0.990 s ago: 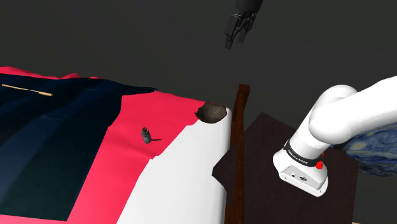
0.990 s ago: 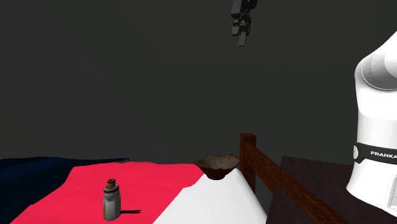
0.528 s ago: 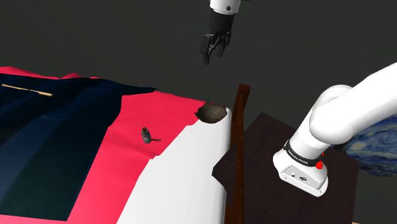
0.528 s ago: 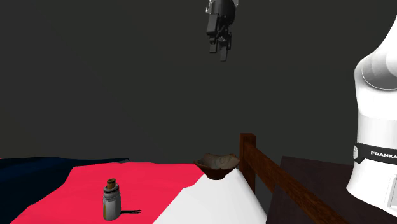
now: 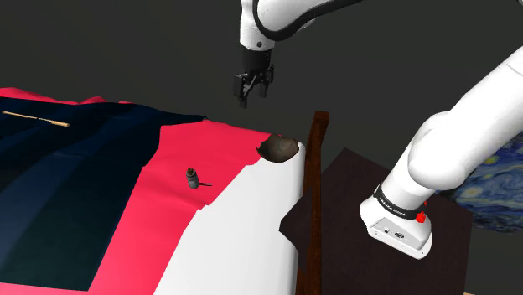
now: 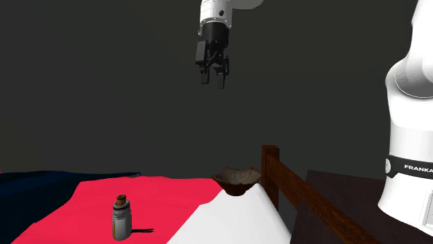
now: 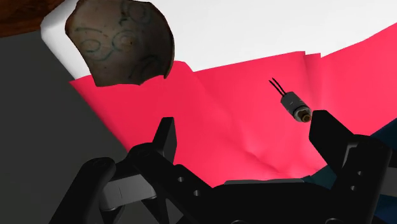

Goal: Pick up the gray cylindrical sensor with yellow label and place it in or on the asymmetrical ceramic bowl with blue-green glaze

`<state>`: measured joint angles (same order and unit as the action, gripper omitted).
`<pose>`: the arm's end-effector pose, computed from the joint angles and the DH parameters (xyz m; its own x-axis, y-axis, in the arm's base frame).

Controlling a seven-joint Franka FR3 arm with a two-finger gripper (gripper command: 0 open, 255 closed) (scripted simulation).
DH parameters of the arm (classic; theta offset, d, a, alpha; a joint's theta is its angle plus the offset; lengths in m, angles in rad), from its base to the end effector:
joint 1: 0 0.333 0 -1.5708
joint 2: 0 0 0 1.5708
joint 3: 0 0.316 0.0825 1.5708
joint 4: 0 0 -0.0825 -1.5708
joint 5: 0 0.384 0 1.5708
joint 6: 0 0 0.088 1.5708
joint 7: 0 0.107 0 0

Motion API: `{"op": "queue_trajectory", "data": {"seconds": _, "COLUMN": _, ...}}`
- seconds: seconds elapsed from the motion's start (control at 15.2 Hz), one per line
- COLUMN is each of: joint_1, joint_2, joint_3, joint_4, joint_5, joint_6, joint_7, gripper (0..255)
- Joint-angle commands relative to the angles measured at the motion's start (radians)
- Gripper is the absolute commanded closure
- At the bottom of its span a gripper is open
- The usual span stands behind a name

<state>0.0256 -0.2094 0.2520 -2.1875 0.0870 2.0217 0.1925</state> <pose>0.4723 0.1449 0.4764 0.9985 0.0438 0.0315 0.0448 -0.9984 -0.0345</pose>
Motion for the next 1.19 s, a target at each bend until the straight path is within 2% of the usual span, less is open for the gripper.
{"op": "queue_trajectory", "data": {"seconds": 0.0, "joint_1": 0.005, "joint_2": 0.076, "joint_3": 0.019, "joint_4": 0.037, "joint_5": -0.016, "joint_6": 0.023, "joint_7": 0.033, "gripper": 0}}
{"op": "queue_trajectory", "data": {"seconds": 0.53, "joint_1": 0.05, "joint_2": 0.389, "joint_3": 0.063, "joint_4": 0.219, "joint_5": -0.108, "joint_6": 0.08, "joint_7": 0.168, "gripper": 0}}
{"op": "queue_trajectory", "data": {"seconds": 1.12, "joint_1": 0.149, "joint_2": 0.757, "joint_3": 0.05, "joint_4": 0.523, "joint_5": -0.2, "joint_6": 0.061, "joint_7": 0.281, "gripper": 0}}
